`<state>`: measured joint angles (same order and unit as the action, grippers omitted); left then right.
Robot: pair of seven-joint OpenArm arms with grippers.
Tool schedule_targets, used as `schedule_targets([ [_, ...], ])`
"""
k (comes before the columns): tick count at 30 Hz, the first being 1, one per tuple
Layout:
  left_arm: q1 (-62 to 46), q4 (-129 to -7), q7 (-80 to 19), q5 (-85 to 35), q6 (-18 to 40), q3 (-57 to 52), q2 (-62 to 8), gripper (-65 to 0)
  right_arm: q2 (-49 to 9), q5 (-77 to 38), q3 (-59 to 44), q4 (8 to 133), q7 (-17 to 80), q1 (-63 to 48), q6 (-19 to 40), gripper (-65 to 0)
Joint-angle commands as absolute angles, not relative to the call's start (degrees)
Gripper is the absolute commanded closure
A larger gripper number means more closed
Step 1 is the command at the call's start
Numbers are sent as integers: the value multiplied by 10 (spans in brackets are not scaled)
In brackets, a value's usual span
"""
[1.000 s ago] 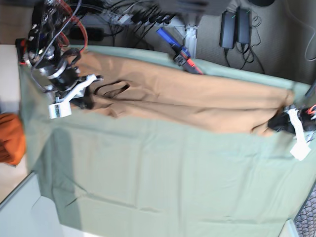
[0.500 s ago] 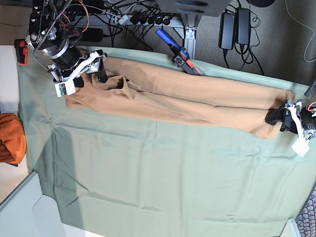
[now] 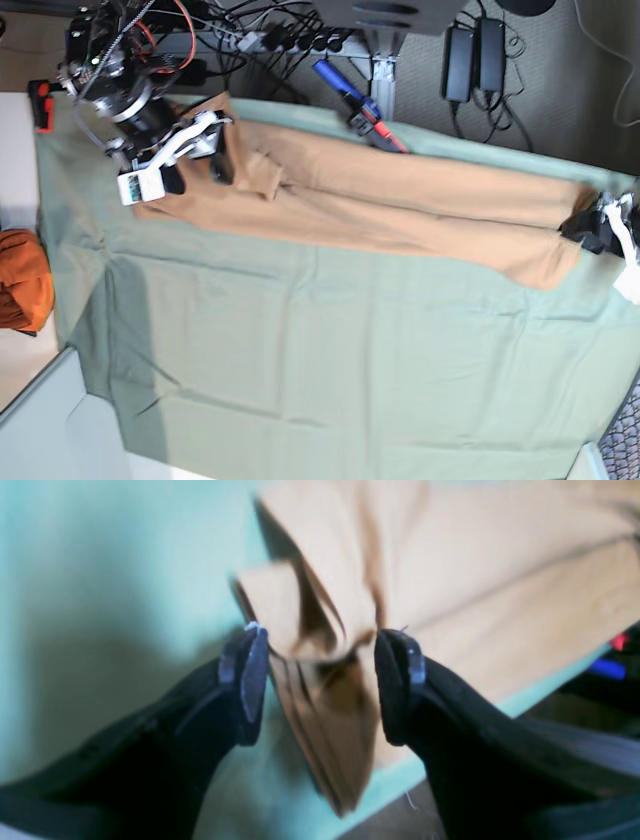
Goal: Fold the T-shirt properly
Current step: 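Regrasp the collar end with the right gripper and hem end with the left, then carry the hem end with the left gripper toward the collar end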
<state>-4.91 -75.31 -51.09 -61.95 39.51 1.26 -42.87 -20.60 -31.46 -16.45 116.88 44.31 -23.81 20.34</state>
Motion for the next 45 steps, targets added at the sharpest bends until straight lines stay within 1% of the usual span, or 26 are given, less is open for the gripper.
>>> schedule_targets([
  [1, -47, -760, -497, -627, 400, 7, -442, -377, -207, -319, -169, 1178, 431, -237, 258, -437],
  [5, -50, -756, -486, -616, 400, 7, -433, -377, -201, -320, -169, 1178, 431, -237, 258, -437],
  [14, -49, -756, -487, -649, 400, 7, -399, -377, -200, -319, -169, 1178, 432, -237, 258, -437],
  [24, -46, -756, -487, -696, 400, -9, -393, -376, -200, -319, -169, 1178, 432, -237, 258, -437],
  [29, -46, -756, -482, -696, 400, -49, -365, -376, -199, -319, -169, 1178, 432, -237, 258, -437],
  [36, -46, -756, -480, -687, 400, -53, -328, -376, -199, -319, -169, 1178, 432, -237, 258, -437],
  [39, -46, -756, -464, -664, 400, -53, -315, -367, -199, -319, -169, 1178, 434, -237, 258, -437],
  [40, -46, -756, -457, -654, 400, -53, -312, -331, -199, -319, -169, 1178, 434, -237, 258, -437],
  [41, -46, -756, -449, -647, 400, -53, -310, -260, -199, -319, -169, 1178, 434, -237, 258, -437],
  [43, -46, -756, -435, -629, 400, -53, -306, -75, -199, -319, -169, 1178, 434, -237, 258, -437],
  [44, -46, -756, -429, -617, 400, -53, -305, 0, -199, -319, -169, 1178, 433, -237, 258, -437],
  [45, -46, -756, -426, -607, 400, -53, -303, 0, -199, -319, -169, 1178, 433, -237, 258, -437],
])
